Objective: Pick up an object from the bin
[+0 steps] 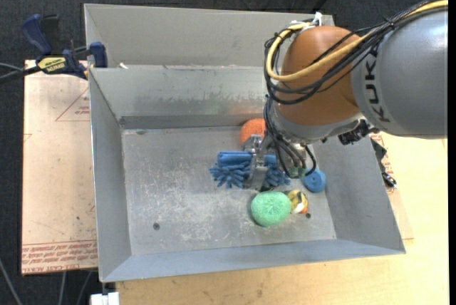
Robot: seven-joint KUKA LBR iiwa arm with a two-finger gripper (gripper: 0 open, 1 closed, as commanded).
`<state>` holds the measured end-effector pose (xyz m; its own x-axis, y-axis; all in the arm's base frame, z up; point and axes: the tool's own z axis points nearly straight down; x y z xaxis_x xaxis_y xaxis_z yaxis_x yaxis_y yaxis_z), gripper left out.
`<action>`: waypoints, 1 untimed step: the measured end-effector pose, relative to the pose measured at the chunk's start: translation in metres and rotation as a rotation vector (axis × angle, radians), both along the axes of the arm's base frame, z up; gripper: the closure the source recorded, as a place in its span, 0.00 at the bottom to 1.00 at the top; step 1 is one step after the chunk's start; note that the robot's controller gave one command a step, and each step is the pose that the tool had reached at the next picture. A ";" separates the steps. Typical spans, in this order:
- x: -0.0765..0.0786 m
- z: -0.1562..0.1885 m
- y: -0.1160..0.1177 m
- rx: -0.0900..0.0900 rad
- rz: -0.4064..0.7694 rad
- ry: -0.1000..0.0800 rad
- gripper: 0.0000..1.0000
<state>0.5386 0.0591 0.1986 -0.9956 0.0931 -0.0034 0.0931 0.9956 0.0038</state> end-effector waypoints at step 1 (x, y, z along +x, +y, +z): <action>0.000 0.000 0.000 0.000 -0.001 0.000 1.00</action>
Offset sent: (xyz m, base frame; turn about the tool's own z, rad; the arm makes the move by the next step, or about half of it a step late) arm -0.0109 0.0034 0.0871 -0.0235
